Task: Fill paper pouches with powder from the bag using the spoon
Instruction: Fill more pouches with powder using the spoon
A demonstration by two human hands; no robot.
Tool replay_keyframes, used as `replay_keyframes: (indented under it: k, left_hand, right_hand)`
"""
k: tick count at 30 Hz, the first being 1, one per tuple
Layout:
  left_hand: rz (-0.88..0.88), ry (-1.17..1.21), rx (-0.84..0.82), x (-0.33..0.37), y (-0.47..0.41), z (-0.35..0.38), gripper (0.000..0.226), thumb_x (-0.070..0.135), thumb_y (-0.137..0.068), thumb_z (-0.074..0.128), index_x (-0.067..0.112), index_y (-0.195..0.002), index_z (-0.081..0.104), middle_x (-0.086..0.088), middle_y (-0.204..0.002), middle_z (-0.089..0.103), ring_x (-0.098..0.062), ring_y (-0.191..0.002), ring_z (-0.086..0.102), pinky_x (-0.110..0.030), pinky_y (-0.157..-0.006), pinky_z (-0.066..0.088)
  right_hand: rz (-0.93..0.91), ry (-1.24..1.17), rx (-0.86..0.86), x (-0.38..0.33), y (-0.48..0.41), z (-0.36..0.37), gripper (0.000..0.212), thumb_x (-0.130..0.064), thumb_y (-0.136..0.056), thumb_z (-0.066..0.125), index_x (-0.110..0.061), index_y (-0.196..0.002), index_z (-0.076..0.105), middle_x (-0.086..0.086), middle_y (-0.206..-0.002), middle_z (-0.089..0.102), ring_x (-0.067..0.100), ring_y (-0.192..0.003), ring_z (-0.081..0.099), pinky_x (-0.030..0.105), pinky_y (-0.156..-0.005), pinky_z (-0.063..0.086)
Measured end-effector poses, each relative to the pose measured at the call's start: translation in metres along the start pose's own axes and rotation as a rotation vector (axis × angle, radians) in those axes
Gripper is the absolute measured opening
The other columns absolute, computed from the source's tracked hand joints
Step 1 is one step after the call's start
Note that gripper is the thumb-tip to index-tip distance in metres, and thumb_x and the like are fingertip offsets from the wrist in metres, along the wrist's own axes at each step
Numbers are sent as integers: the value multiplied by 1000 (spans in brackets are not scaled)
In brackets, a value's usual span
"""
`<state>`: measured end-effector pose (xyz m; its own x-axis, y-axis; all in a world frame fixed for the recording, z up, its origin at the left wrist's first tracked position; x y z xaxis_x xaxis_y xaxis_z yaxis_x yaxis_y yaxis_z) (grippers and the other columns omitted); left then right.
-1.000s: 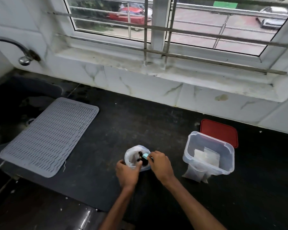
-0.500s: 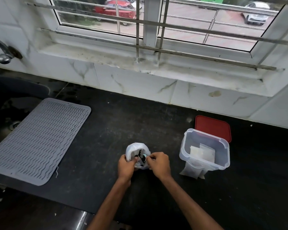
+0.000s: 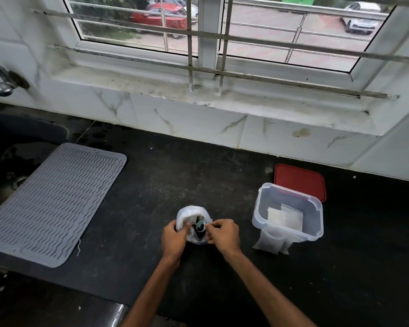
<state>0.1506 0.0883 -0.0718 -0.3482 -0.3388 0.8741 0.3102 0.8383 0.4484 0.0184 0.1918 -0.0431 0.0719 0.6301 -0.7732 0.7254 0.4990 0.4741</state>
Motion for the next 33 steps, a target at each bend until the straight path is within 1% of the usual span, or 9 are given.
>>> replay_keyframes:
  k: [4, 8, 11, 15, 18, 22, 26, 30, 33]
  left_hand:
    - [49, -5, 50, 4, 5, -2, 14, 29, -87, 73, 15, -88, 69, -4, -80, 74, -19, -76, 72, -38, -69, 60]
    - [35, 4, 69, 3, 3, -2, 17, 30, -87, 73, 14, -91, 68, -7, -84, 74, -21, -79, 71, -40, -71, 60]
    - [8, 32, 83, -1, -2, -6, 19, 24, -87, 73, 12, -98, 65, -10, -93, 73, -23, -86, 70, -46, -81, 58]
    - [39, 42, 89, 10, 7, -10, 44, 21, -84, 76, 9, -121, 53, -9, -113, 66, -18, -97, 65, -36, -88, 53]
    - [264, -151, 252, 35, 27, -19, 60, 28, -87, 73, 13, -137, 44, -7, -137, 51, -21, -124, 51, -40, -105, 44]
    - [723, -317, 340, 77, 70, 7, 44, 14, -87, 70, 12, -127, 51, -5, -140, 47, -19, -130, 43, -26, -109, 33]
    - [875, -342, 143, 83, 90, 61, 35, 16, -89, 67, 16, -123, 55, -2, -134, 51, -15, -128, 47, -29, -108, 38]
    - [842, -543, -232, 65, 105, 120, 37, 32, -92, 65, 36, -126, 54, 16, -119, 50, 0, -105, 55, -21, -83, 51]
    - [853, -676, -376, 54, 112, 145, 45, 31, -93, 63, 45, -132, 48, 20, -110, 53, 3, -94, 56, -12, -72, 50]
  right_hand:
    - [6, -46, -13, 0, 4, 7, 17, -14, -90, 69, -18, -74, 71, 3, -70, 72, 13, -62, 72, 29, -62, 62]
    - [51, -102, -41, 4, 5, 7, 10, -13, -91, 68, -10, -82, 73, 6, -73, 73, 15, -65, 73, 28, -62, 62]
    - [91, -192, -57, 7, 4, 0, 11, -12, -92, 67, -7, -84, 73, 11, -76, 72, 15, -64, 71, 26, -61, 60]
    - [165, -319, -145, 10, 7, -10, 11, -12, -92, 67, -3, -87, 72, 12, -78, 72, 15, -64, 69, 26, -61, 59]
    - [180, -432, -192, 6, 15, -28, 12, -13, -91, 70, -2, -91, 72, 13, -80, 71, 18, -70, 70, 27, -64, 58]
    - [143, -477, -134, 0, 32, -85, 13, -16, -90, 70, -6, -96, 73, 11, -86, 74, 18, -77, 72, 28, -67, 59]
    - [86, -454, 5, 6, 45, -150, 10, -17, -90, 69, -9, -92, 74, 10, -84, 75, 17, -75, 71, 33, -71, 62]
    - [5, -387, 142, 24, 53, -201, 7, -12, -90, 69, -7, -91, 74, 13, -84, 74, 16, -70, 68, 27, -65, 60]
    - [-43, -309, 183, 37, 55, -215, 6, -12, -90, 70, -8, -90, 75, 13, -80, 74, 15, -65, 68, 23, -59, 58]
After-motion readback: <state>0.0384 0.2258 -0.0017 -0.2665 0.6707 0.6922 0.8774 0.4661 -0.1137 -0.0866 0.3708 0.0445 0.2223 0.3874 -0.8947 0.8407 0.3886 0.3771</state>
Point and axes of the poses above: each hand's wrist, its own y-axis away from the middle knuckle, its own z-axis out of the palm, x = y × z, the point moved 5 cm from there along -y, towards the middle knuckle
